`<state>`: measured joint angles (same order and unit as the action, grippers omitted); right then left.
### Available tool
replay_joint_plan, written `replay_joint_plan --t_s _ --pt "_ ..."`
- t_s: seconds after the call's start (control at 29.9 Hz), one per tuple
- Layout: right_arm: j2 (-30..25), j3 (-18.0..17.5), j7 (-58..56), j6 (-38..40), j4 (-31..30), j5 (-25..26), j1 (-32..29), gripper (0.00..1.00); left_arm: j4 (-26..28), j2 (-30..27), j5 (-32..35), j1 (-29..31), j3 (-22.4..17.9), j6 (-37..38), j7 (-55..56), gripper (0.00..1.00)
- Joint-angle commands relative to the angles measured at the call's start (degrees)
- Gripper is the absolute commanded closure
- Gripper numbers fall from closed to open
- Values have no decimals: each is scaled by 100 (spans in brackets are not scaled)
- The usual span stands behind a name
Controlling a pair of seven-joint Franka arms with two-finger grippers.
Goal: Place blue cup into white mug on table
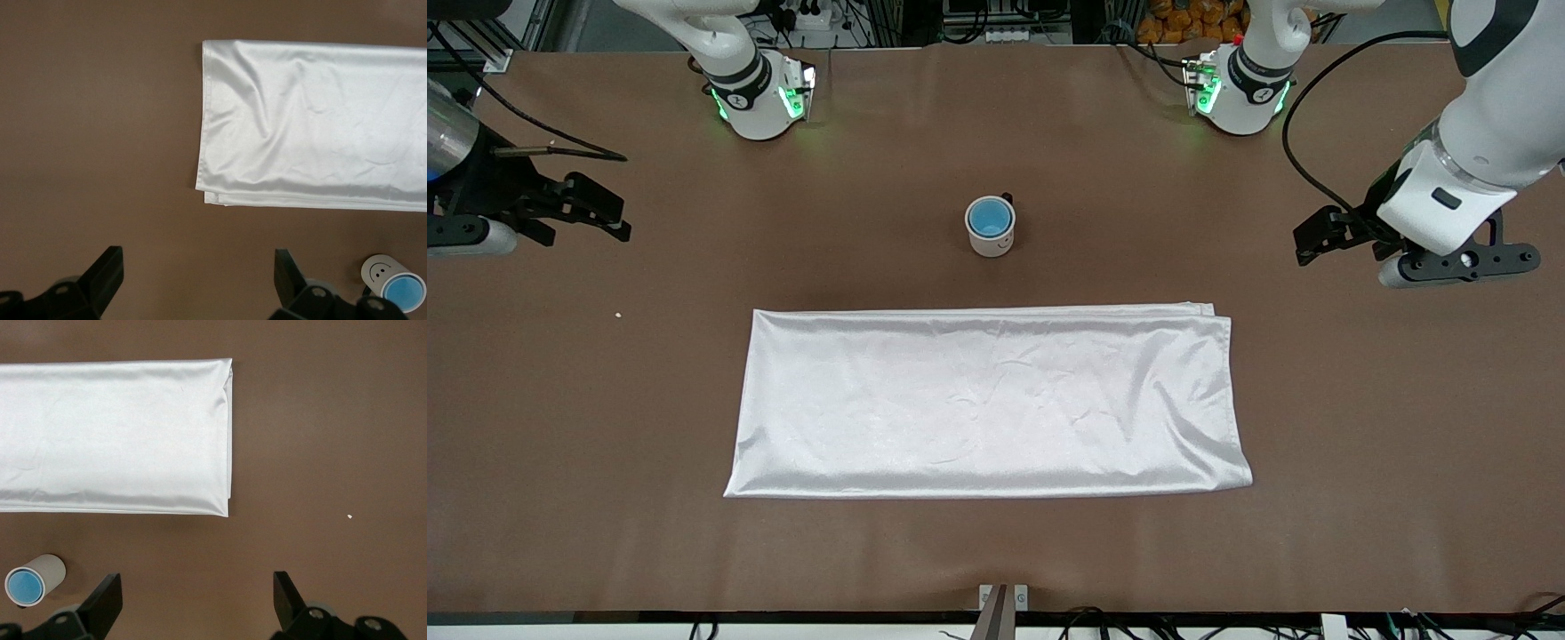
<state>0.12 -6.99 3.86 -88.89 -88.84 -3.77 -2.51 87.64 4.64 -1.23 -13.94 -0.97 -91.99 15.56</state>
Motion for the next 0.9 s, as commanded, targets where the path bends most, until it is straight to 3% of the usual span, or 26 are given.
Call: replay_joint_plan --t_s 0.0,0.87 --pt "32 -4 0 74 122 8 -30 0 51 -69 -44 -21 -34 41 -228 0" --pt "23 5 -8 126 78 219 -30 0 60 -174 114 58 -43 349 -888 0"
